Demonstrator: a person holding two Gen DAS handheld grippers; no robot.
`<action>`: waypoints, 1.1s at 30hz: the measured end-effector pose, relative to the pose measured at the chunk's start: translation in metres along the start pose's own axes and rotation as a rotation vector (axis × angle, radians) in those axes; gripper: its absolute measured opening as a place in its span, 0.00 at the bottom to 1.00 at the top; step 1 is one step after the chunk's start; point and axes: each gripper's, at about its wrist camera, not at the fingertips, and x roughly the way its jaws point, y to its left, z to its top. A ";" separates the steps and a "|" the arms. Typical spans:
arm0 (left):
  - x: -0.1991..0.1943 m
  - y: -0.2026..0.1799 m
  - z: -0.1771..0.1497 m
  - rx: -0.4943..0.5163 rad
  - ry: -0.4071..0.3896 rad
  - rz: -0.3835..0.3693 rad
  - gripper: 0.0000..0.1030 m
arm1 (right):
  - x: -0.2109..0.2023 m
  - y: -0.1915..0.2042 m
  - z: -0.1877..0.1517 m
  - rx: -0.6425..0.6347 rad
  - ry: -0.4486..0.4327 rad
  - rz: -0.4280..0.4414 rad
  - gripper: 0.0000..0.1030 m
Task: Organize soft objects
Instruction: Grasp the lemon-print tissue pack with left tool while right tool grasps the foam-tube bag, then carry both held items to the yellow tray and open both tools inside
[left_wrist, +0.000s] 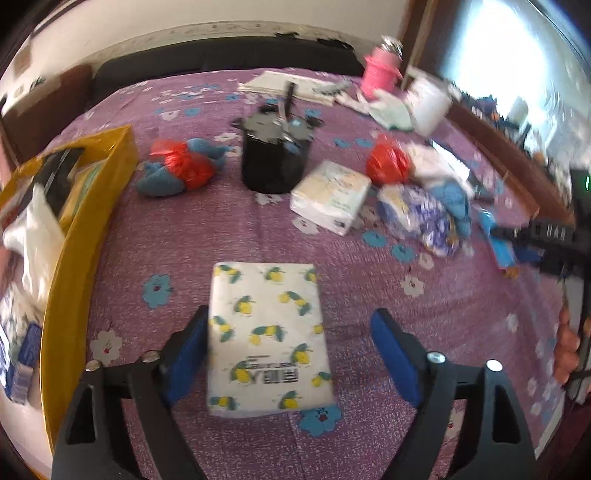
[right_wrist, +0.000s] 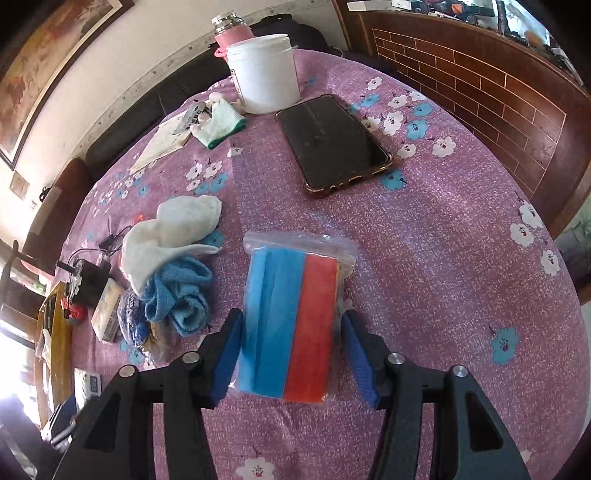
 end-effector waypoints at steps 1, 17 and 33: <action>0.001 -0.004 0.000 0.016 0.006 0.022 0.83 | 0.001 0.002 0.001 -0.004 -0.006 0.001 0.59; -0.085 0.059 -0.027 -0.226 -0.120 -0.139 0.49 | -0.064 0.034 -0.036 -0.147 -0.068 0.163 0.40; -0.132 0.250 -0.053 -0.438 -0.123 0.244 0.49 | -0.051 0.248 -0.105 -0.520 0.078 0.420 0.41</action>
